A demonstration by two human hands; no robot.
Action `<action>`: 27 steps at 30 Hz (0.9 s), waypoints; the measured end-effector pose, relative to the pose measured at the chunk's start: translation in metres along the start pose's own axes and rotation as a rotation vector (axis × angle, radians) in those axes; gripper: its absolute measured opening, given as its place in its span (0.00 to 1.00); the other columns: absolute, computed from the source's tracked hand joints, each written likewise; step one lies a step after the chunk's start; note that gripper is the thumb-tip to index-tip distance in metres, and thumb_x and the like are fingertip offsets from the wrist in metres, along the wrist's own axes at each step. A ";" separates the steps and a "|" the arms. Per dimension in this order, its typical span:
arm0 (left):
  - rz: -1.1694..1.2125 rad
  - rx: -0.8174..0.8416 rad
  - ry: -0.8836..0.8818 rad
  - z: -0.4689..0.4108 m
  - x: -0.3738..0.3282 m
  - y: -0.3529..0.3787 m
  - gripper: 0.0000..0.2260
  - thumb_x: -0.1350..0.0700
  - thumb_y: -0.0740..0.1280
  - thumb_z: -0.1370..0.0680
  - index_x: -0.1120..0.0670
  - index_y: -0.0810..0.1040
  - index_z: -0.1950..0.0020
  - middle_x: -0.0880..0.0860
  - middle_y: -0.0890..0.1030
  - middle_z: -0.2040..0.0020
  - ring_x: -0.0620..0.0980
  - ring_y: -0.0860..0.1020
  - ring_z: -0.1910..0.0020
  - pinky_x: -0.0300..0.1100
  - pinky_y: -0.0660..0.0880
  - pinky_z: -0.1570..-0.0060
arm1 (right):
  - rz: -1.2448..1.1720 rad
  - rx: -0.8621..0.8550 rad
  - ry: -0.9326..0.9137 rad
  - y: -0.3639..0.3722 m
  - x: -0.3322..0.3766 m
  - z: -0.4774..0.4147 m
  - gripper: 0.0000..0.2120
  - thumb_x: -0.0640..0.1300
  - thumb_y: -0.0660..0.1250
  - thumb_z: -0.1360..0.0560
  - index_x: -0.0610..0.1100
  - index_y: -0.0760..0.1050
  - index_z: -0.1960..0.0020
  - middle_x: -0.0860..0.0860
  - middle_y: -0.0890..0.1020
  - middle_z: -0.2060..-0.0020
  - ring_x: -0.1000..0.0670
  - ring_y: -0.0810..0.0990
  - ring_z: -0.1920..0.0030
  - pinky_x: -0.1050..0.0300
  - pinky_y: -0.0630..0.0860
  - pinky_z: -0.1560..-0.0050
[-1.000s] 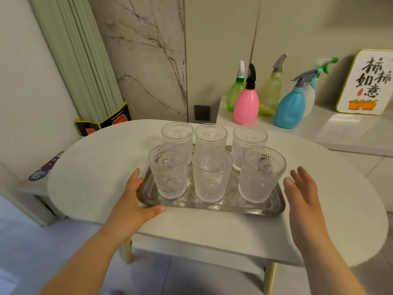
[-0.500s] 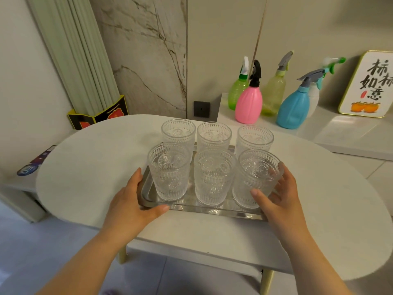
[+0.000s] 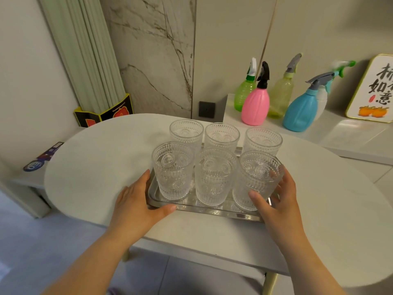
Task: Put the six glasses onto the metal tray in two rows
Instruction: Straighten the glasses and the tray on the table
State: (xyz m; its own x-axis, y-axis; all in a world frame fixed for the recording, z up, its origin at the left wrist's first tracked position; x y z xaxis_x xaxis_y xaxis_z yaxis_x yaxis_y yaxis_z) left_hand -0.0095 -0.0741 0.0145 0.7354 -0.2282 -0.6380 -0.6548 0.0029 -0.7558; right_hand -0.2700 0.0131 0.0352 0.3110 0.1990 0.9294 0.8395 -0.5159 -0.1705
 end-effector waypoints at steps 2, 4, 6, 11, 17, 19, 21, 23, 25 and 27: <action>-0.001 -0.009 0.003 0.000 -0.001 -0.001 0.41 0.45 0.75 0.41 0.52 0.61 0.32 0.55 0.76 0.38 0.57 0.72 0.39 0.53 0.66 0.37 | -0.003 0.005 0.004 0.001 0.000 0.000 0.33 0.31 0.68 0.31 0.59 0.59 0.39 0.66 0.69 0.44 0.73 0.72 0.50 0.80 0.69 0.55; 0.001 -0.016 0.012 0.001 -0.002 -0.001 0.41 0.46 0.75 0.41 0.51 0.62 0.32 0.55 0.77 0.39 0.57 0.72 0.39 0.52 0.66 0.38 | -0.015 0.017 0.011 0.000 0.001 0.000 0.31 0.32 0.67 0.30 0.56 0.59 0.37 0.61 0.71 0.42 0.69 0.73 0.46 0.77 0.70 0.51; 0.007 -0.009 0.015 0.001 -0.003 -0.001 0.40 0.46 0.75 0.41 0.51 0.62 0.33 0.55 0.77 0.39 0.57 0.72 0.39 0.53 0.66 0.37 | -0.039 0.009 0.036 -0.004 0.001 0.002 0.30 0.34 0.66 0.29 0.57 0.58 0.36 0.56 0.70 0.40 0.57 0.71 0.39 0.63 0.69 0.40; 0.019 -0.009 0.009 0.001 -0.004 -0.002 0.40 0.46 0.75 0.41 0.51 0.62 0.33 0.54 0.76 0.38 0.57 0.72 0.39 0.52 0.65 0.38 | -0.078 -0.155 0.069 -0.029 0.004 -0.007 0.24 0.38 0.62 0.26 0.55 0.59 0.36 0.52 0.68 0.39 0.50 0.68 0.38 0.51 0.66 0.38; 0.025 -0.008 0.013 0.000 -0.003 -0.002 0.40 0.46 0.75 0.42 0.50 0.63 0.33 0.54 0.77 0.39 0.58 0.73 0.40 0.55 0.66 0.38 | 0.091 -0.135 0.200 -0.049 -0.009 -0.055 0.27 0.35 0.62 0.25 0.46 0.57 0.31 0.44 0.66 0.32 0.51 0.68 0.43 0.56 0.65 0.44; 0.023 -0.018 0.019 -0.001 -0.003 -0.003 0.40 0.46 0.76 0.43 0.50 0.64 0.34 0.54 0.78 0.41 0.58 0.74 0.41 0.55 0.68 0.39 | 0.108 -0.020 0.220 -0.042 -0.010 -0.070 0.28 0.34 0.62 0.25 0.46 0.56 0.30 0.44 0.65 0.32 0.51 0.68 0.43 0.56 0.67 0.46; 0.023 -0.023 0.026 -0.002 -0.002 -0.003 0.40 0.46 0.76 0.43 0.50 0.65 0.35 0.54 0.79 0.43 0.59 0.75 0.43 0.53 0.69 0.42 | 0.087 0.090 0.247 -0.034 -0.012 -0.080 0.28 0.35 0.62 0.26 0.47 0.55 0.30 0.46 0.66 0.33 0.51 0.69 0.44 0.59 0.70 0.51; 0.016 -0.019 0.024 -0.003 -0.002 -0.003 0.40 0.46 0.76 0.44 0.50 0.65 0.35 0.54 0.79 0.43 0.58 0.75 0.44 0.53 0.68 0.42 | 0.044 0.188 0.274 -0.028 -0.013 -0.085 0.26 0.37 0.63 0.26 0.49 0.58 0.32 0.50 0.69 0.39 0.51 0.71 0.45 0.65 0.70 0.57; 0.002 -0.016 0.022 -0.004 -0.001 -0.002 0.41 0.45 0.76 0.44 0.50 0.64 0.34 0.54 0.79 0.42 0.58 0.74 0.43 0.53 0.67 0.41 | 0.035 0.253 0.268 -0.022 -0.012 -0.088 0.22 0.39 0.64 0.27 0.53 0.63 0.37 0.54 0.71 0.43 0.52 0.74 0.47 0.67 0.69 0.58; -0.002 -0.008 0.013 -0.005 0.001 -0.001 0.42 0.45 0.76 0.44 0.50 0.64 0.34 0.55 0.78 0.41 0.58 0.73 0.42 0.53 0.67 0.39 | 0.017 0.275 0.252 -0.019 -0.011 -0.090 0.20 0.39 0.65 0.27 0.55 0.64 0.41 0.56 0.73 0.46 0.55 0.76 0.49 0.66 0.70 0.57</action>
State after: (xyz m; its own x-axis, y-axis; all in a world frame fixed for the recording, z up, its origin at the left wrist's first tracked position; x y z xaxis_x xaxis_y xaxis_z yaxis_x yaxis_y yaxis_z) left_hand -0.0090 -0.0787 0.0157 0.7342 -0.2413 -0.6346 -0.6549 -0.0054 -0.7557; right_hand -0.3297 -0.0542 0.0577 0.2348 -0.0369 0.9713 0.9343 -0.2670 -0.2360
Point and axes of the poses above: each hand's wrist, its own z-axis away from the middle knuckle, its own y-axis out of the palm, x = y × z, the point moved 7 cm from there along -z, towards the middle knuckle
